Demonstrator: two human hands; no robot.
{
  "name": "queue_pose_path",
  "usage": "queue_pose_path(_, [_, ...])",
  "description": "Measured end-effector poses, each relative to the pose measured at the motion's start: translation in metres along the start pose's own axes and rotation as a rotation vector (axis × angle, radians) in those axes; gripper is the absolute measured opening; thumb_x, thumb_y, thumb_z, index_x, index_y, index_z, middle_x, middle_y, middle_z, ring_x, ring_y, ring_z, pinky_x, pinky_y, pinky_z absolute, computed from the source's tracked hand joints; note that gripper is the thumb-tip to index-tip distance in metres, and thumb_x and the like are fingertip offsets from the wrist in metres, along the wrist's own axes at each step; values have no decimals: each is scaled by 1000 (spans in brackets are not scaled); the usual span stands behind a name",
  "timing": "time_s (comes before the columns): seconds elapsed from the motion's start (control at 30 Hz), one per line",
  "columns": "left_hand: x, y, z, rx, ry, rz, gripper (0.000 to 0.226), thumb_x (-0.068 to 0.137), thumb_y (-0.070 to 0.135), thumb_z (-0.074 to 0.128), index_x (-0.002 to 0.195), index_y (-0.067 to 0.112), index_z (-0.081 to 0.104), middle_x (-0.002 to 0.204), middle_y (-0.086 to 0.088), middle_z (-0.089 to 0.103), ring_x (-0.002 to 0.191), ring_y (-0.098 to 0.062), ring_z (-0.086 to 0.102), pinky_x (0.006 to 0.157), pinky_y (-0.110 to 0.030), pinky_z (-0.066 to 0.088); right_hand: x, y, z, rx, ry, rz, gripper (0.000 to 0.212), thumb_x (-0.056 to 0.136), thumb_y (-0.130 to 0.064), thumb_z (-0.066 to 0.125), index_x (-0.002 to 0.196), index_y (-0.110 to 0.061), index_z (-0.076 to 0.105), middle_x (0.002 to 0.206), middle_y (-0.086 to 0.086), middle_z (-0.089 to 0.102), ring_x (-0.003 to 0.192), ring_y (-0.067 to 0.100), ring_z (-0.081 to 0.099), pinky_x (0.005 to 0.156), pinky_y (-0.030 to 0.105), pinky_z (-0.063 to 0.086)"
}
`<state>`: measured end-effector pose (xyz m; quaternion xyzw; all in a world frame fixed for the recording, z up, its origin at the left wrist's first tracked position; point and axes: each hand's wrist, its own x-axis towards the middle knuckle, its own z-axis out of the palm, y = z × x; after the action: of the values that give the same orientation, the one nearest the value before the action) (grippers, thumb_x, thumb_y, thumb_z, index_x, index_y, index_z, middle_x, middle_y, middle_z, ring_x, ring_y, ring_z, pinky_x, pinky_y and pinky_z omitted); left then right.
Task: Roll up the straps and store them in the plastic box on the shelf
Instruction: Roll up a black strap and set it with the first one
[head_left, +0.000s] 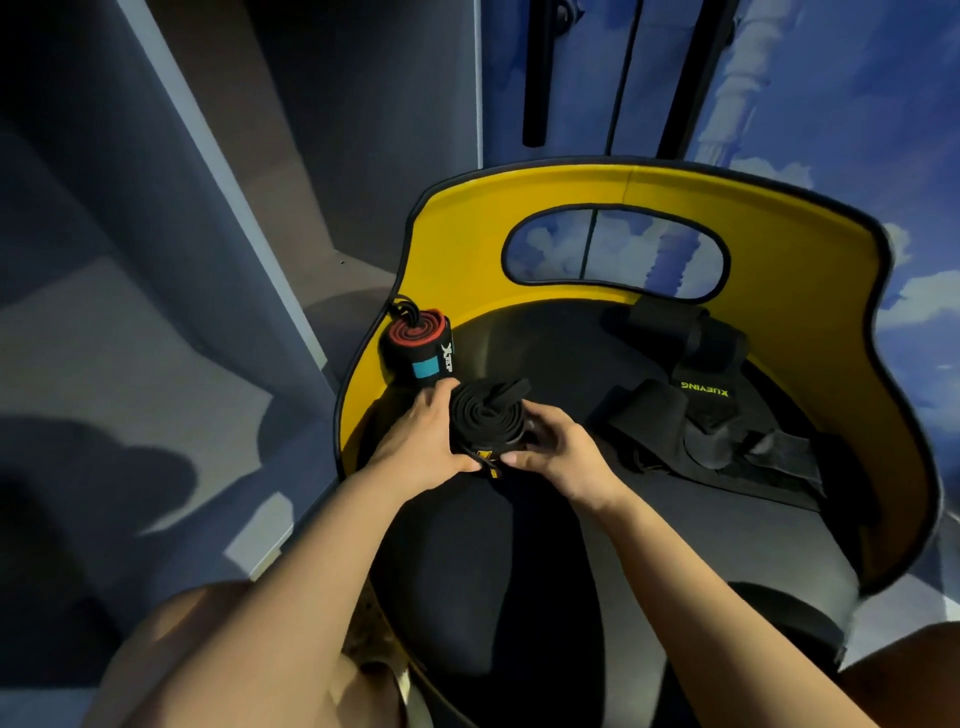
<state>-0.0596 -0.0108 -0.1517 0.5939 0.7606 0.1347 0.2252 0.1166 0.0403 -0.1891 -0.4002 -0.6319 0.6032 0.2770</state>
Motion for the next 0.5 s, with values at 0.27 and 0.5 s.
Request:
queue_pose_path(0.27, [-3,-24,-22,259,38,39,98,72,28,75,145,22,10,140,-4,29,127,-27,40,98,-40,42,19,-16,39,-152,-20,-54,55,75,-6,76,123,-15,52,112,-6,61,112,8,57,98,22,46])
queue_pose_path(0.5, [5,-44,-50,406,-40,73,105,76,37,74,149,14,3,150,-1,15,140,-20,16,111,-39,28,36,-22,67,-169,-7,-41,56,76,-9,76,125,-12,51,117,-2,63,106,2,54,92,16,40])
